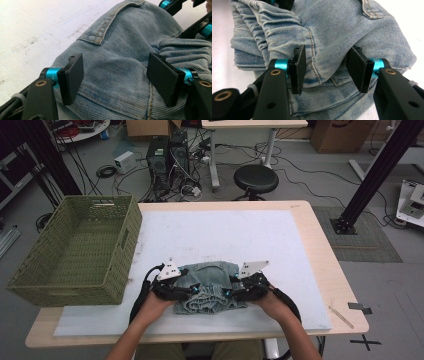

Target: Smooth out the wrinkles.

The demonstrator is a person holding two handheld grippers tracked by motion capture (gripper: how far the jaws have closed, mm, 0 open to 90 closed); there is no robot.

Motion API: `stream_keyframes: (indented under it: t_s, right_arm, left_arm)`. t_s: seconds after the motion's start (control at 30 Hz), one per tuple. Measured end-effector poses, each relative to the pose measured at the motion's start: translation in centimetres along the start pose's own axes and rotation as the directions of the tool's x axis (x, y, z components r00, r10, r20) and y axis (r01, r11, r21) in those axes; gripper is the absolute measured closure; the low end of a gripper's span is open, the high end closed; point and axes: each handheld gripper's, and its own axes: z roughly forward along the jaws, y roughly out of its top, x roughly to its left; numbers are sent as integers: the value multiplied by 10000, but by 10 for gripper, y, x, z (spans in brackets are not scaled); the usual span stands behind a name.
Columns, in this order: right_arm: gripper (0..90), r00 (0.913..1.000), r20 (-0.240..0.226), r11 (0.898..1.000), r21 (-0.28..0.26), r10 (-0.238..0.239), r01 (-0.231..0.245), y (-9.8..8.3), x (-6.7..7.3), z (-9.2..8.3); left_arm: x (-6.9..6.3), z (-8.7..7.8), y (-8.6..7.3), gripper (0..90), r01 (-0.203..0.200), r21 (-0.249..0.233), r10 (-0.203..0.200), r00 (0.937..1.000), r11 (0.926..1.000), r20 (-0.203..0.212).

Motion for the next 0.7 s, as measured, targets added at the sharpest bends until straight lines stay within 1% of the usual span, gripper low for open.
stream_keyframes:
  t_s: [0.07, 0.1, 0.13, 0.17, 0.2, 0.23, 0.27, 0.33, 0.4, 0.47, 0.53, 0.6, 0.63, 0.7]
  right_arm:
    - [508, 9999, -51, 9998, -143, 108, -108, 0, -1, -2]
    - [492, 9995, -152, 9990, -354, 281, -286, -1, -2, -4]
    - [464, 9985, -289, 9972, -570, 463, -479, -1, -3, -7]
    - [435, 9957, -461, 9906, -1076, 800, -846, -1, -6, -14]
    - [426, 9932, -510, 9832, -1453, 1042, -1106, -2, -9, -20]
    - [425, 9912, -556, 9762, -1750, 1200, -1280, -2, -12, -27]
    - [426, 9898, -464, 9724, -1861, 1345, -1408, -4, -14, -33]
    - [428, 9907, -55, 9762, -1696, 1363, -1352, -8, -18, -40]
    - [428, 9894, 352, 9832, -1220, 1410, -1358, -17, -19, -41]
    - [428, 9876, 616, 9872, -774, 1442, -1393, -25, -18, -38]
    - [433, 9877, 936, 9920, -323, 1249, -1224, -30, -16, -33]
    - [462, 9866, 1022, 9919, -171, 1273, -1263, -32, -15, -30]
    - [467, 9853, 1071, 9911, -144, 1330, -1323, -33, -15, -28]
    - [514, 9831, 1100, 9892, -70, 1463, -1465, -34, -16, -25]
  left_arm:
    - [-1, -2, 2, 300, 125, -219, -125, 9999, 9997, -28]
    - [0, -3, 3, 300, 166, -397, -168, 9999, 9991, -39]
    - [1, -7, 5, 298, 284, -732, -296, 9995, 9969, -144]
    - [3, -10, 7, 298, 318, -952, -345, 9990, 9950, -270]
    - [5, -13, 8, 298, 346, -1131, -393, 9984, 9930, -401]
    - [8, -16, 10, 297, 423, -1183, -481, 9978, 9921, -465]
    - [11, -18, 11, 295, 563, -1246, -632, 9966, 9906, -524]
    - [16, -21, 12, 294, 771, -1377, -868, 9941, 9875, -654]
    - [20, -23, 11, 294, 1054, -1343, -1163, 9902, 9853, -768]
    - [25, -22, 8, 294, 1293, -1111, -1394, 9863, 9854, -884]
    - [29, -21, 3, 294, 1539, -910, -1631, 9811, 9839, -1045]
    - [34, -21, -1, 294, 1818, -894, -1914, 9749, 9793, -1135]
    - [36, -21, -3, 294, 1903, -837, -1993, 9729, 9782, -1171]
    - [39, -19, -6, 294, 2046, -599, -2102, 9712, 9770, -1124]
